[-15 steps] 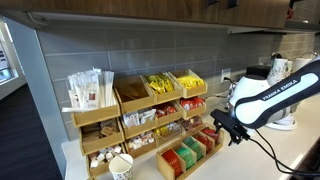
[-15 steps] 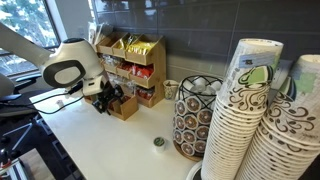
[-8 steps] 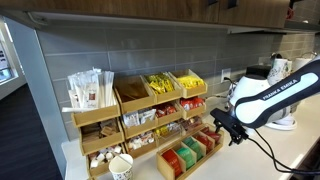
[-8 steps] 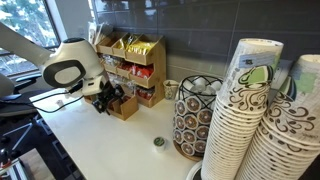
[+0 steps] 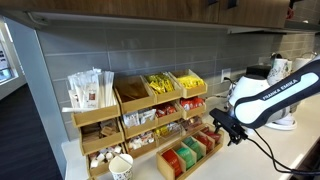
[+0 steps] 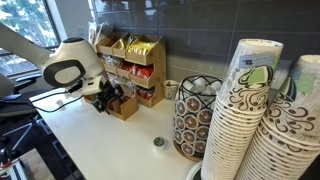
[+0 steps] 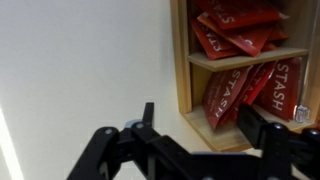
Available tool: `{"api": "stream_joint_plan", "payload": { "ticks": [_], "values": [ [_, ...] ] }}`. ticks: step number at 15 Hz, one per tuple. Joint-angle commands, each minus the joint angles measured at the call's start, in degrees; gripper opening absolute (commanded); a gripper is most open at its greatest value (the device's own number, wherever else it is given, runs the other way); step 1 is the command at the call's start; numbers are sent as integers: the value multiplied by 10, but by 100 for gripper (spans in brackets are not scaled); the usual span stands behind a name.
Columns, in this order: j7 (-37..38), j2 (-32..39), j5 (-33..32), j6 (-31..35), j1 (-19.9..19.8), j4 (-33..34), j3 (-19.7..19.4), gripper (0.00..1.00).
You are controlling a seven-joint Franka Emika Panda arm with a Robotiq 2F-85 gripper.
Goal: Remove a sachet from the far right rack of the stand alone snacks rack
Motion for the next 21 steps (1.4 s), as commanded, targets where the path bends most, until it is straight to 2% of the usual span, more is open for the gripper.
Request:
{"api": "stream_joint_plan", "payload": {
  "ticks": [1, 2, 3, 4, 5, 6, 7, 8, 9, 10, 18, 19, 21],
  "values": [
    [8, 7, 4, 2, 9, 0, -8, 72],
    [8, 8, 4, 2, 10, 1, -8, 71],
    [8, 9, 5, 3, 10, 1, -8, 63],
    [7, 11, 6, 5, 11, 2, -8, 66],
    [7, 13, 7, 5, 12, 3, -9, 63],
    [6, 14, 9, 5, 13, 5, -9, 56],
    [6, 16, 9, 6, 14, 5, -9, 57],
    [5, 18, 11, 6, 17, 7, -9, 49],
    [6, 19, 11, 7, 17, 7, -9, 52],
    [5, 21, 14, 7, 20, 9, -10, 48],
    [4, 30, 23, 11, 29, 17, -14, 46],
    [4, 30, 23, 10, 29, 18, -15, 43],
    [4, 30, 26, 12, 31, 20, -16, 29]
  ]
}}
